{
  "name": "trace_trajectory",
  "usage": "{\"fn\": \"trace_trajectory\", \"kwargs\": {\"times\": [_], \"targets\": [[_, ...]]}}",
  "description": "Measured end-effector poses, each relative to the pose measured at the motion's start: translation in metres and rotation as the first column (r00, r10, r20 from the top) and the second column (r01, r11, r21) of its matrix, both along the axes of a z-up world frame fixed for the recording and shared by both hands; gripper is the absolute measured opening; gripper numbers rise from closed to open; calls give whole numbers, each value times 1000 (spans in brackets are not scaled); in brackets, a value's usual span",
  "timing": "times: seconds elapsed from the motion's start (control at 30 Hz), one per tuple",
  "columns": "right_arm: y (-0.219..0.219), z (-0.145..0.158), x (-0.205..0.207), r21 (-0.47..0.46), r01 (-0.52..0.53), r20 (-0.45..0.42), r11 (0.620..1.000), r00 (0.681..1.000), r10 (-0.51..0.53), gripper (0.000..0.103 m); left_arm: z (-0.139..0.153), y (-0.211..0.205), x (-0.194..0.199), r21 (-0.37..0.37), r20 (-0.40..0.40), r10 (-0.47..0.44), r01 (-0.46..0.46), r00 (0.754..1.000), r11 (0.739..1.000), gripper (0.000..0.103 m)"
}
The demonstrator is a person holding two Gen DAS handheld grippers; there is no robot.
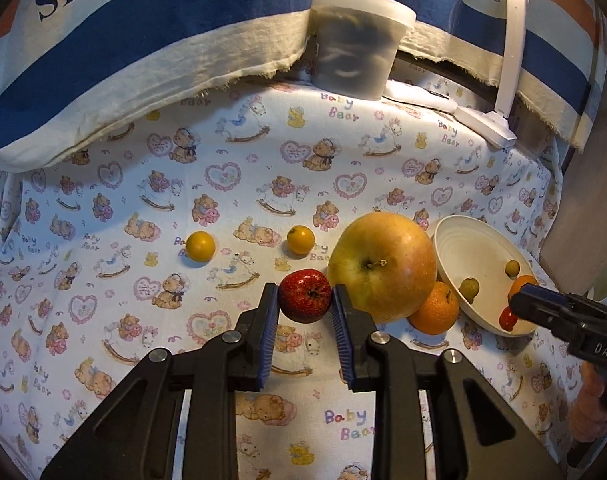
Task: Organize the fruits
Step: 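Lift the red apple with the left tool while the right tool grasps the mandarin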
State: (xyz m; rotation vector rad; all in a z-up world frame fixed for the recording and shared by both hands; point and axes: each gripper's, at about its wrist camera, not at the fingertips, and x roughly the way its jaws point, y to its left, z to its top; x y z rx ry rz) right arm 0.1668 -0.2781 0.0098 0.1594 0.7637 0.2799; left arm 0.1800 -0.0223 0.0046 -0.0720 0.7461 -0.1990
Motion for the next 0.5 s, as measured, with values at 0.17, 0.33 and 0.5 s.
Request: {"fn": "trace_trajectory", "kwargs": {"times": [0.17,0.33,0.5], "targets": [[28,-2,9,-34,-37,-34,999,999,36,52,6,6,-2,-7,3,7,-7,1000,1000,26],[56,-5,13,-127,-61,-58,990,997,54,52,12,21,-2,-22,15,41,-40,999,999,26],[67,-21,26,-145,-55,-136,988,990,35,51,14,23,-2,-19,13,40,-40,999,999,26]]}}
